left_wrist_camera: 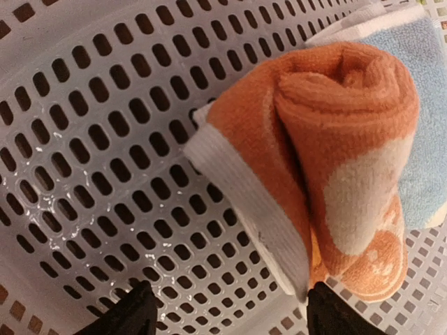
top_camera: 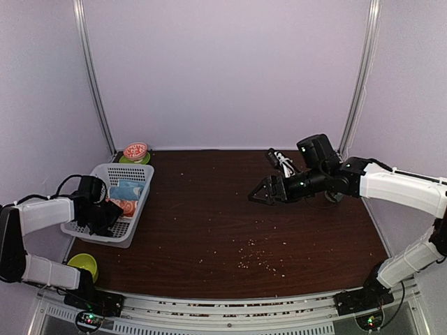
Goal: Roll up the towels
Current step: Adjust the towel in the bin.
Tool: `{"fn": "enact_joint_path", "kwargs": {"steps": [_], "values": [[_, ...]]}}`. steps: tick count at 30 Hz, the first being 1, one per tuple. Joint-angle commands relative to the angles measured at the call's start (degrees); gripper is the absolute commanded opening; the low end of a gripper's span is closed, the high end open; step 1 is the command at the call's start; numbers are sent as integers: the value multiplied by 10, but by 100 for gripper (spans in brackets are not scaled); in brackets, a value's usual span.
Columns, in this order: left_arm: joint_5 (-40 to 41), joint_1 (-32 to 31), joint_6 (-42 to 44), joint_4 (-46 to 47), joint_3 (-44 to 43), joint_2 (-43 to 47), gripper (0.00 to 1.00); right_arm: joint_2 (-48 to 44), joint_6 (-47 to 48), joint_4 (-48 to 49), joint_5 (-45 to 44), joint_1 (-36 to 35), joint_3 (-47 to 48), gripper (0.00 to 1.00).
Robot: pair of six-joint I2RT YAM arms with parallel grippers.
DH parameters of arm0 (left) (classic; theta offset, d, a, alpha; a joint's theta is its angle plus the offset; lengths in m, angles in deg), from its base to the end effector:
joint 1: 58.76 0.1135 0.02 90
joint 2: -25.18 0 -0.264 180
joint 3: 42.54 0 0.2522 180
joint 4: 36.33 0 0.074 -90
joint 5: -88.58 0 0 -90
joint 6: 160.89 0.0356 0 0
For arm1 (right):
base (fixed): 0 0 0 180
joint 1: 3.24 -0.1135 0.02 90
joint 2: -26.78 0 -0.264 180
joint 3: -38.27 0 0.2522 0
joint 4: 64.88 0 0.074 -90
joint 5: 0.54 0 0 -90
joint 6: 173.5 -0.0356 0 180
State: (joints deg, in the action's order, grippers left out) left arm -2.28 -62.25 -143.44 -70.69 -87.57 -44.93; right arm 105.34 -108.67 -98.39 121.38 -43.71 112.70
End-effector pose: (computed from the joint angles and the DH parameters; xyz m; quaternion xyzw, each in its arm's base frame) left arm 0.2139 -0.0136 0.1605 -0.5452 0.7958 -0.1680 0.2031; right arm 0.2173 0.2101 0.2904 -0.2351 0.8390 0.4373 0.2227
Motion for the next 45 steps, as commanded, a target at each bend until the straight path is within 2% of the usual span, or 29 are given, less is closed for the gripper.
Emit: {"fn": "enact_joint_path", "kwargs": {"steps": [1, 4, 7, 15, 19, 24, 31, 37, 41, 45], "values": [[-3, -2, 37, -59, -28, 41, 76, 0, 12, -1, 4, 3, 14, 94], [3, -2, 48, -77, -43, 77, 76, -2, 13, -2, 2, 3, 15, 94], [16, -2, 55, -63, -61, 90, 71, 0, 11, -1, 1, 3, 13, 94], [30, 5, 78, -37, -129, -12, 25, -4, 7, -9, -10, 4, 16, 94], [30, 27, 65, 2, -102, -30, 14, -12, 8, -14, -16, 4, 12, 94], [28, 43, 73, 23, -97, -67, 6, -15, 6, -13, -18, 4, 4, 94], [3, 62, 67, 64, -83, -130, 0, -15, 4, -12, -17, 5, 6, 94], [-11, 64, 77, 67, -77, -98, 0, -14, 6, -19, -17, 5, 12, 94], [-23, 56, 94, 43, -84, -43, 11, -16, 6, -20, -17, 5, 18, 94], [-6, 19, 107, 12, -100, 19, 19, -15, 7, -25, -21, 5, 24, 94]]}}
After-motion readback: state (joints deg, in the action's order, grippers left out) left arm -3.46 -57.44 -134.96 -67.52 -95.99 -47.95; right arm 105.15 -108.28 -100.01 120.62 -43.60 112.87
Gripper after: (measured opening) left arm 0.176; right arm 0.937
